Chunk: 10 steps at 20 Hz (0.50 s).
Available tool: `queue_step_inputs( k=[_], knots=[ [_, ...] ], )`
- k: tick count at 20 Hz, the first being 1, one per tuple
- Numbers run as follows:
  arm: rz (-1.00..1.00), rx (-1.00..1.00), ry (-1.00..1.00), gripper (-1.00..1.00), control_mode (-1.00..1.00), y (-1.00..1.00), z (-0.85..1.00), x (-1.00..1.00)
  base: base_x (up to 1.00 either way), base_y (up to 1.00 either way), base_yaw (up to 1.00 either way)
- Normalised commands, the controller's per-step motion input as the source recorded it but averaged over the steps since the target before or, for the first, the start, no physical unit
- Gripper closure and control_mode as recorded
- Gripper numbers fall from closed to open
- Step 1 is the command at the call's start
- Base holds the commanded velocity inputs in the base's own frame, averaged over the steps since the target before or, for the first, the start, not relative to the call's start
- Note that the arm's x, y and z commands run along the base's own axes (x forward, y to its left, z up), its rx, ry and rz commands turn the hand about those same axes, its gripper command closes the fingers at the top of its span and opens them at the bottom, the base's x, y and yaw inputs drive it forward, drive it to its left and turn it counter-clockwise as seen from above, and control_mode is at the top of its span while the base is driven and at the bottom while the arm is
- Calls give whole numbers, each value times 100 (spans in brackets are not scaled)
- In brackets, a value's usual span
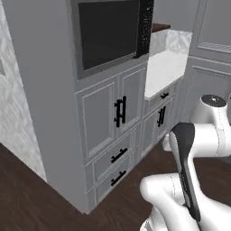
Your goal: Take the strawberry from the fridge and place it on top of the pancake, located on the dining counter.
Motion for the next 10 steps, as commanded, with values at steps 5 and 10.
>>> queue_step_inputs(
  k=[5,10],
  knots=[
    [0,0,0,100,100,0,0,0,-64,100,73],
    [0,0,0,100,100,0,0,0,-35,100,67]
  ],
)
